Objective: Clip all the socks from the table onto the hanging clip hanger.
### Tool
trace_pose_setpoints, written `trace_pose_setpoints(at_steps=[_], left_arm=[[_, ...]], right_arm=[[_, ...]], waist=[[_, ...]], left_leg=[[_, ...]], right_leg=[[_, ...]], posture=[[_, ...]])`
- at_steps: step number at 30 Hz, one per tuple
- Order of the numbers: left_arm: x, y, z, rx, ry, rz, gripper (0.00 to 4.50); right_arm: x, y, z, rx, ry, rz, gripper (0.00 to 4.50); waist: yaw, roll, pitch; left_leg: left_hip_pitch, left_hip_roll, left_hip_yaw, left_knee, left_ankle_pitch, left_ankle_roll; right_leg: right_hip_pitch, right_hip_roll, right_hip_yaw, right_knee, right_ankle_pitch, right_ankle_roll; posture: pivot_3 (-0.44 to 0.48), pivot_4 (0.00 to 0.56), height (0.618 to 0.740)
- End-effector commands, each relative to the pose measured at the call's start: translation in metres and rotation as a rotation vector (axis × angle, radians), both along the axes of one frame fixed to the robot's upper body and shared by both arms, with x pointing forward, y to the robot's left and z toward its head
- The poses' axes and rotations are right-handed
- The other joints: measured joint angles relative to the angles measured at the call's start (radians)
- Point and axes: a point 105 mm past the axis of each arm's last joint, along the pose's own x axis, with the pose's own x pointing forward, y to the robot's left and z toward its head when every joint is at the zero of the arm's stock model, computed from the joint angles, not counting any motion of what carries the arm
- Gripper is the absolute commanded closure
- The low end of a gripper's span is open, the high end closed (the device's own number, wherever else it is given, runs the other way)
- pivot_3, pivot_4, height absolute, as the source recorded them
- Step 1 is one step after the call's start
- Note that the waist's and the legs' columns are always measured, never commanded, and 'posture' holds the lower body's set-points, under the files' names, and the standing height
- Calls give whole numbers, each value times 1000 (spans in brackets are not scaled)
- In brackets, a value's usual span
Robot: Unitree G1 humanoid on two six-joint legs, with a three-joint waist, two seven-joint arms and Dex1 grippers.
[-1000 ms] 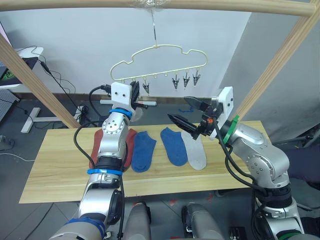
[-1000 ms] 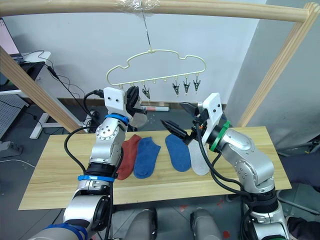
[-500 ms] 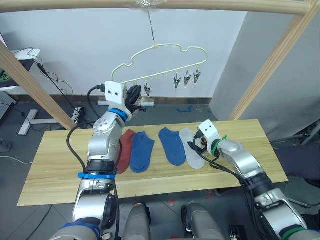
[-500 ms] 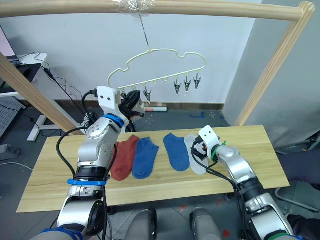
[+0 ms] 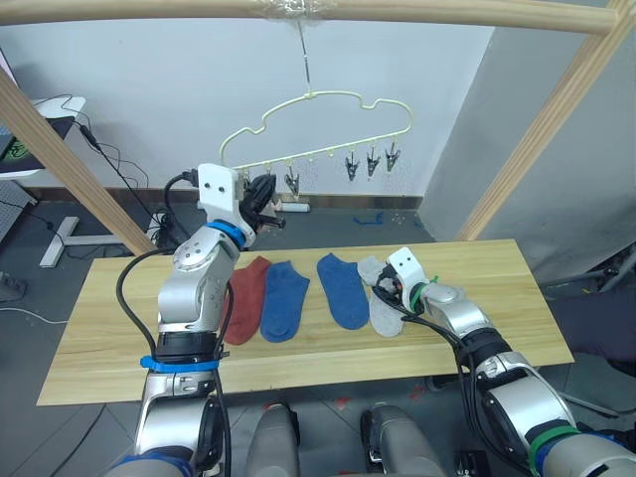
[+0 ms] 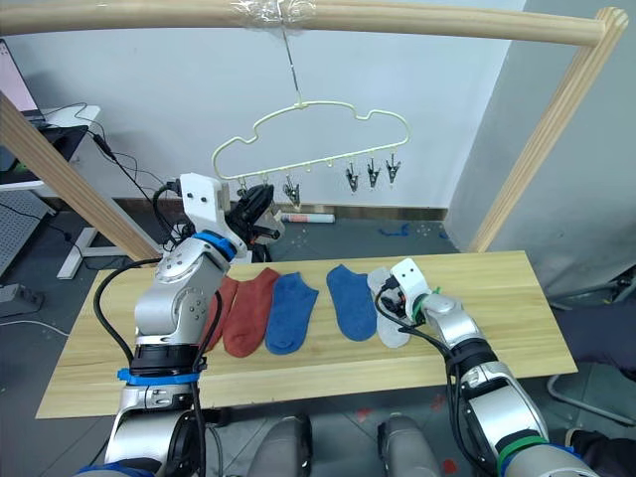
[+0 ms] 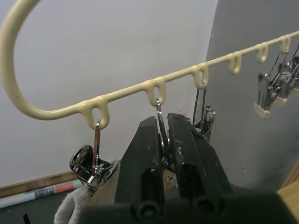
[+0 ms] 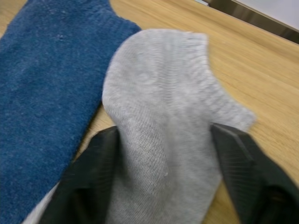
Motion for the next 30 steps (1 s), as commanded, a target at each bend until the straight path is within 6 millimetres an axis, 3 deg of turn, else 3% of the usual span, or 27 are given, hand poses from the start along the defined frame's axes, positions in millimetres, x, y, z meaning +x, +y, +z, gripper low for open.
trace_pose_setpoints(at_steps=[1,5,6,10,14,17,23,30], left_arm=[[-5,2,11,-5,-35,-1,4500],[-6,0,8,-99,25,-39,4500],[-7,-2,6,-150,59,-61,4500],[-9,-4,6,-396,190,-151,4500],[-11,-5,19,-638,272,-246,4500],[-13,-7,24,-709,305,-289,4500],[-17,-17,23,-695,344,-329,4500],[-17,-21,21,-671,348,-334,4500]], right_arm=[[-14,-10,-20,-22,66,0,3023],[-16,-12,-5,-23,-16,43,4327],[-16,-11,3,-15,-47,61,4418],[-30,13,45,93,-137,168,4418],[-47,55,100,266,-206,249,4418],[-51,71,124,306,-252,268,4418],[-49,94,158,376,-316,272,4418],[-44,100,174,406,-340,274,4418]], waist=[[1,0,-1],[3,0,-1],[4,0,-1],[1,0,-1],[-8,0,-1],[-3,0,-1],[6,-1,-1],[4,-1,-1]], left_leg=[[0,0,0,0,0,0],[0,0,0,1,0,0],[0,0,0,1,0,0],[-2,0,0,1,0,0],[-1,1,-1,1,0,0],[-1,1,-4,2,0,0],[-2,-1,-2,3,0,0],[-2,-1,-2,3,0,0]], right_leg=[[0,0,0,0,0,0],[0,0,0,0,0,0],[0,0,0,0,0,0],[-1,0,0,0,0,0],[-2,1,0,2,0,1],[-3,2,-1,5,-2,4],[-2,-1,0,4,0,1],[-2,0,-1,4,0,0]], posture=[[63,191,740],[61,188,740],[59,187,740],[45,185,740],[32,183,740],[32,183,740],[14,190,740],[22,192,740]])
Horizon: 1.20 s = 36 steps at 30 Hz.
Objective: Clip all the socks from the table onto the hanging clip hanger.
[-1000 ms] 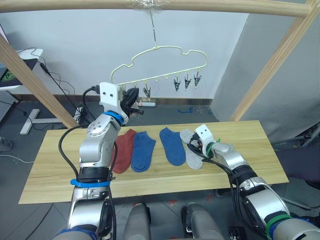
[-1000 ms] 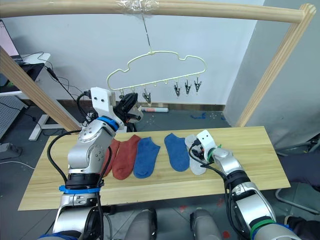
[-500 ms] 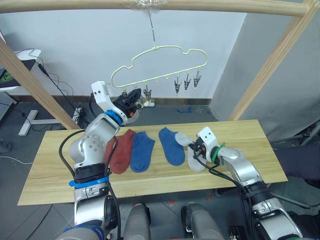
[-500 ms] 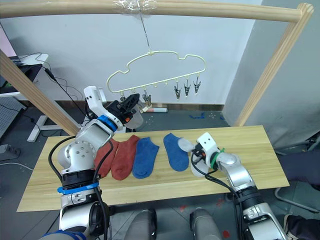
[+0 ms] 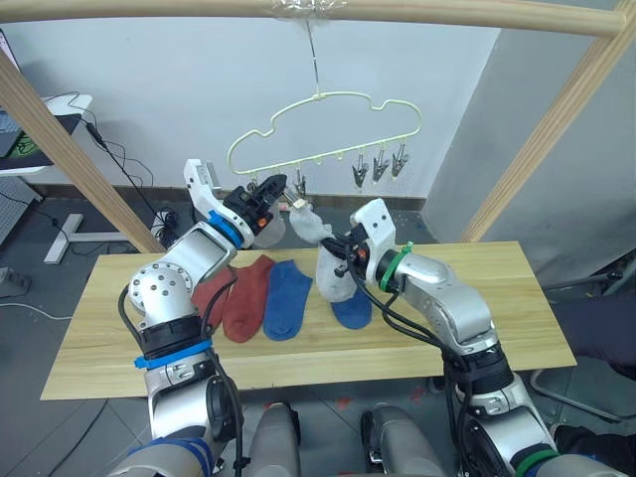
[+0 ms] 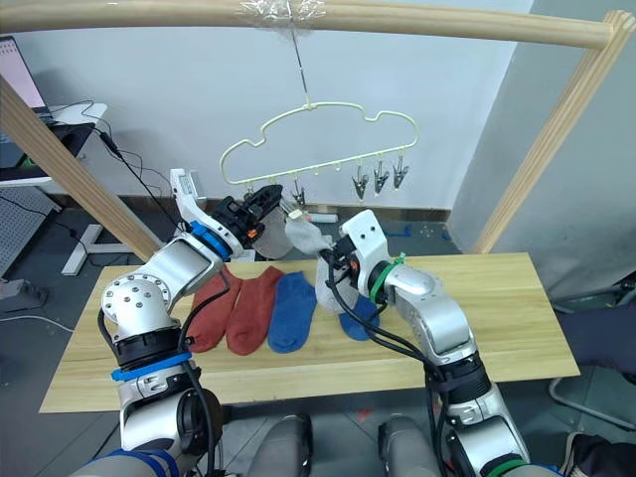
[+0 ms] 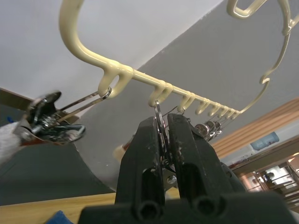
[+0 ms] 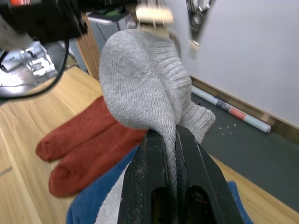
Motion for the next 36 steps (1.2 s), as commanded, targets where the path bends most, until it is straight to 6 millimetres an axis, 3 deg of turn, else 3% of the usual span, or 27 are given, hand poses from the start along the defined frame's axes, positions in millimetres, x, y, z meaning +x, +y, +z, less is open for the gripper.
trace_pose_setpoints(at_steps=[1,17,26,36], left_arm=[[-5,-5,11,6,-51,-30,4500],[-6,6,12,-14,-57,13,4500],[-6,0,13,-32,-57,4,4500],[-5,-1,15,-29,-65,-2,4500]], right_arm=[[2,1,21,46,-48,4,4418],[-2,7,23,126,21,25,4418],[-7,12,23,220,64,10,4418],[1,22,27,188,24,-6,4418]], waist=[[-1,0,0],[-1,0,0],[0,0,0],[-1,0,0]], left_leg=[[0,0,0,0,0,0],[0,0,0,0,0,0],[-1,0,0,-1,0,0],[-2,0,0,-1,0,0]], right_leg=[[0,0,0,0,0,0],[0,0,0,-1,0,0],[0,0,0,-2,0,0],[0,0,0,-4,0,0]], posture=[[22,192,740],[44,198,740],[36,200,740],[34,202,740]])
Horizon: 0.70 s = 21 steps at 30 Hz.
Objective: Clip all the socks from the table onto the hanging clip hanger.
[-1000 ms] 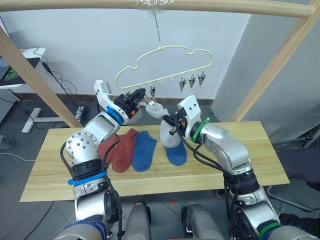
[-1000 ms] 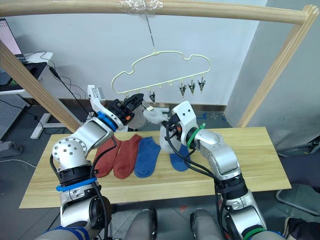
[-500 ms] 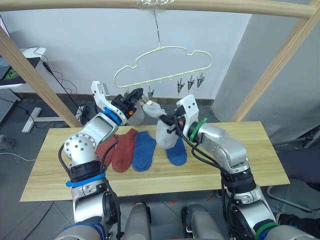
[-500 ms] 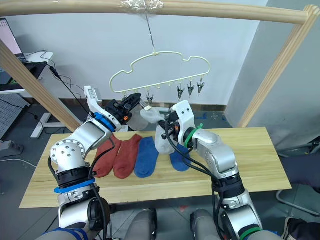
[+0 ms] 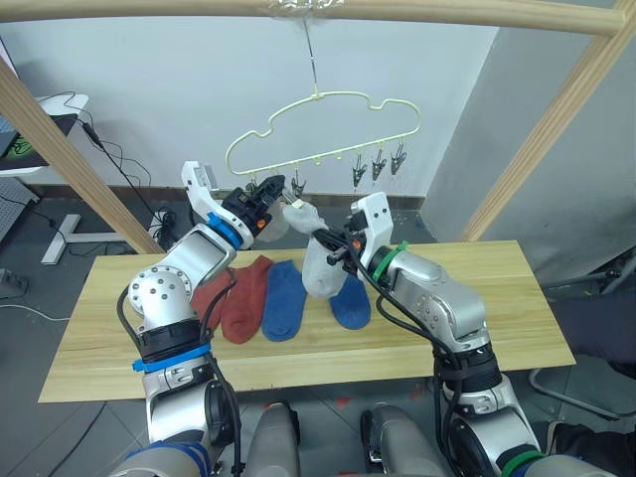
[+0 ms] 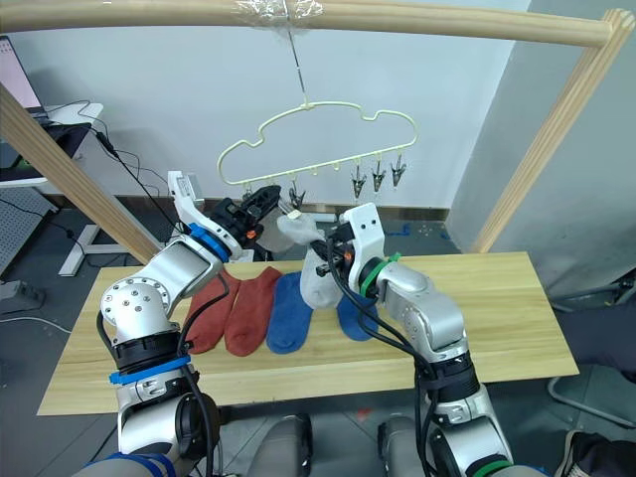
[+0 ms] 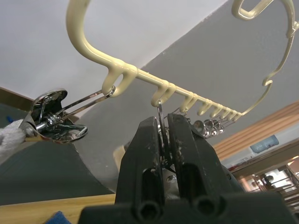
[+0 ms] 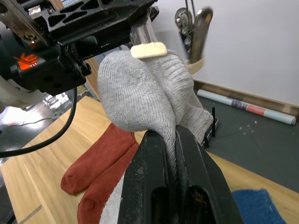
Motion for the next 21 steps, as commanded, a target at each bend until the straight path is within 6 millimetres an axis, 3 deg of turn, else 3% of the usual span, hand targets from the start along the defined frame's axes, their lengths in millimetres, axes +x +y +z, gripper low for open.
trace_pose_setpoints(at_steps=[1,7,21], left_arm=[[-4,-4,17,-9,-67,-19,4500],[-4,-3,18,25,-98,-1,4500],[-10,9,16,70,-114,28,62]], right_arm=[[1,8,15,6,-72,14,4418],[3,13,9,-25,-73,26,4418],[1,24,8,-11,-57,79,4500]], waist=[[0,0,0],[0,0,0],[0,0,0]], left_leg=[[0,0,0,0,0,0],[-1,0,0,0,0,0],[-1,0,-1,0,0,0]], right_leg=[[0,0,0,0,0,0],[0,0,0,-1,0,0],[-1,0,-1,-1,0,0]], posture=[[34,202,740],[37,205,740],[45,217,740]])
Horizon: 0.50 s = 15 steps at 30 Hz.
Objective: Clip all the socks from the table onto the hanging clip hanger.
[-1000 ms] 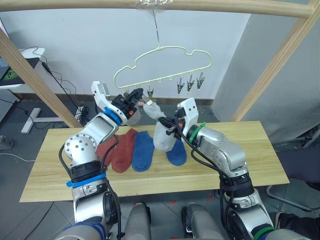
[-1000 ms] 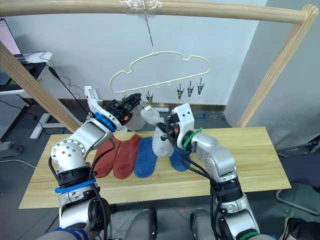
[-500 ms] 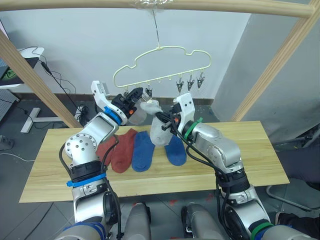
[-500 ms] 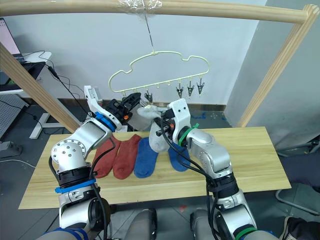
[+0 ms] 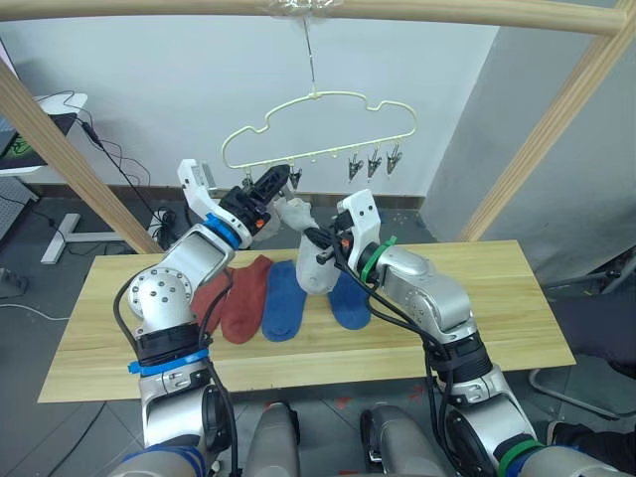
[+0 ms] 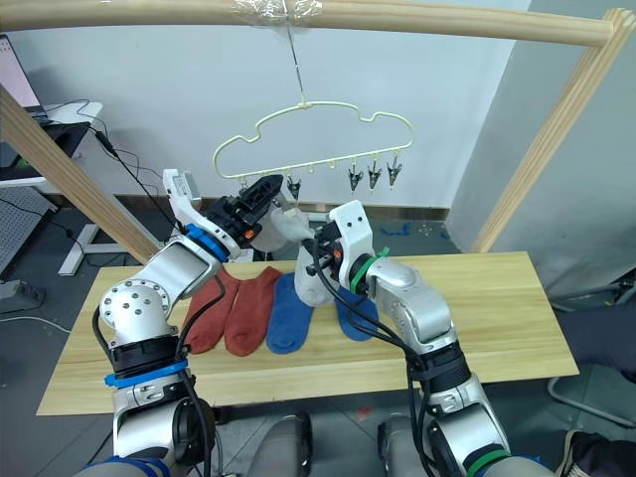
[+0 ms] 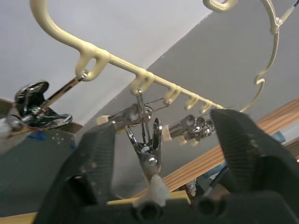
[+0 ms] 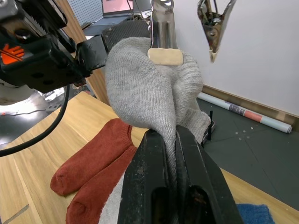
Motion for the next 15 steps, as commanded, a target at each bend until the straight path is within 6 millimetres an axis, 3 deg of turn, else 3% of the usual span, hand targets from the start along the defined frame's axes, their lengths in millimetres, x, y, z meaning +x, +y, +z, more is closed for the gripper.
trace_pose_setpoints(at_steps=[1,3,6,11,15], left_arm=[[-6,3,11,30,-61,2,23],[-7,9,7,134,-68,44,23],[-16,16,-8,361,-105,93,0],[-23,28,-22,535,-153,185,0],[-29,27,-27,587,-178,194,0]], right_arm=[[-6,12,16,51,-27,62,4500],[-11,20,15,74,14,110,4500],[-19,28,11,109,78,169,3688],[-23,26,1,118,142,189,1943],[-24,7,-15,62,146,159,451]], waist=[[0,0,0],[-1,0,1],[-5,0,1],[4,0,1],[19,0,1]], left_leg=[[0,0,0,0,0,0],[0,0,0,0,0,0],[0,0,0,-2,0,0],[0,1,0,-3,0,0],[0,0,1,-3,0,0]], right_leg=[[0,0,0,0,0,0],[0,0,0,0,0,0],[-1,0,1,0,0,0],[-1,0,0,-1,0,-1],[-1,-1,0,-1,0,-1]], posture=[[45,221,740],[49,224,740],[59,216,740],[59,216,740],[71,208,740]])
